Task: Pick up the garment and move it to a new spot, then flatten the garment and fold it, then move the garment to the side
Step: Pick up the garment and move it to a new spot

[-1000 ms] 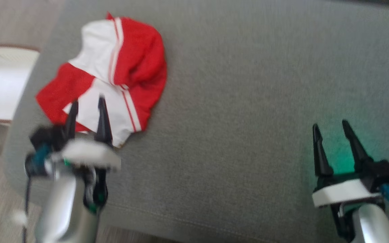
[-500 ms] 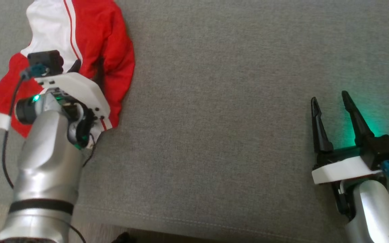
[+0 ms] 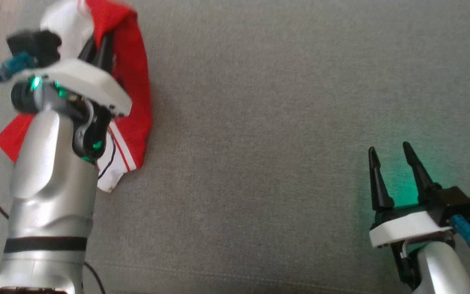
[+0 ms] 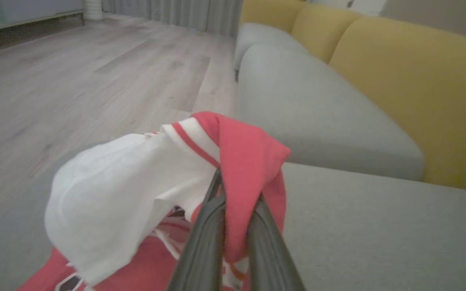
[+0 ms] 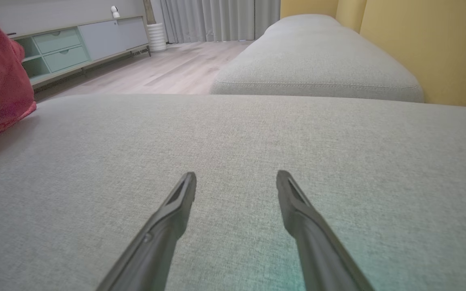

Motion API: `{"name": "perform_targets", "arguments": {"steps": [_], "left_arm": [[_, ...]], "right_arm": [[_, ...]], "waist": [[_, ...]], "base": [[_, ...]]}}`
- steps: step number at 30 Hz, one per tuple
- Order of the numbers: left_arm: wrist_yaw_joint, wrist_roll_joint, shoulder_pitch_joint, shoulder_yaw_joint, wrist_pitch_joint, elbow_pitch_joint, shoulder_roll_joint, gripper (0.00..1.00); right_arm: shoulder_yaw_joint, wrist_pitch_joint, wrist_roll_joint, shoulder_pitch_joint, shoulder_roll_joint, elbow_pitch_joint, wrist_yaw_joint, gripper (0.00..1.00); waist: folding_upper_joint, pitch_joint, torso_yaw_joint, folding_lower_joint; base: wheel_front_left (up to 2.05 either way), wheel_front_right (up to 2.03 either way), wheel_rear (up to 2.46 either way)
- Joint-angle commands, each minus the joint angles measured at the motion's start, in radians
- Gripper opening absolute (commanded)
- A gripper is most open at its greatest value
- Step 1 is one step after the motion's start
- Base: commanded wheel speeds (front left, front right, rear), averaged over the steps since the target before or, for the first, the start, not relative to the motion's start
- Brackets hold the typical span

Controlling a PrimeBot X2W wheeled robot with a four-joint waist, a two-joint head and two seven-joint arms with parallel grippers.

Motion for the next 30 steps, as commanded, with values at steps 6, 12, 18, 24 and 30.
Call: {"name": "perform_targets", "arguments": {"steps": [6, 12, 18, 24, 30], "left_arm": [[-0.02, -0.076, 0.06, -0.03, 0.14, -0.408, 0.001, 0.0], [-0.012, -0.198, 0.13, -0.119, 0.282, -0.687, -0.04, 0.0], [0.039, -0.345, 0.137, -0.207, 0.345, -0.82, -0.057, 0.0], [0.117, -0.407, 0.088, -0.257, 0.358, -0.818, -0.059, 0.0], [0.161, -0.329, 0.034, -0.226, 0.306, -0.526, -0.001, 0.0]], "right_arm": [[0.046, -0.019, 0.035, 0.002, 0.016, -0.004, 0.008, 1.0], [0.071, -0.02, 0.089, 0.007, 0.017, 0.002, 0.008, 1.0], [0.087, -0.021, 0.129, 0.01, 0.017, -0.007, 0.008, 1.0], [0.104, -0.021, 0.169, 0.013, 0.017, -0.01, 0.008, 1.0], [0.12, -0.021, 0.197, 0.01, 0.017, -0.009, 0.008, 1.0]], "waist": [[0.0, -0.091, -0.089, 0.0], [0.0, -0.114, -0.192, 0.0], [0.0, -0.108, -0.288, 0.0], [0.0, -0.094, -0.387, 0.0], [0.0, -0.074, -0.443, 0.0]], "base": [[0.0, 0.0, 0.0], [0.0, 0.0, 0.0], [0.0, 0.0, 0.0], [0.0, 0.0, 0.0], [0.0, 0.0, 0.0]]}}
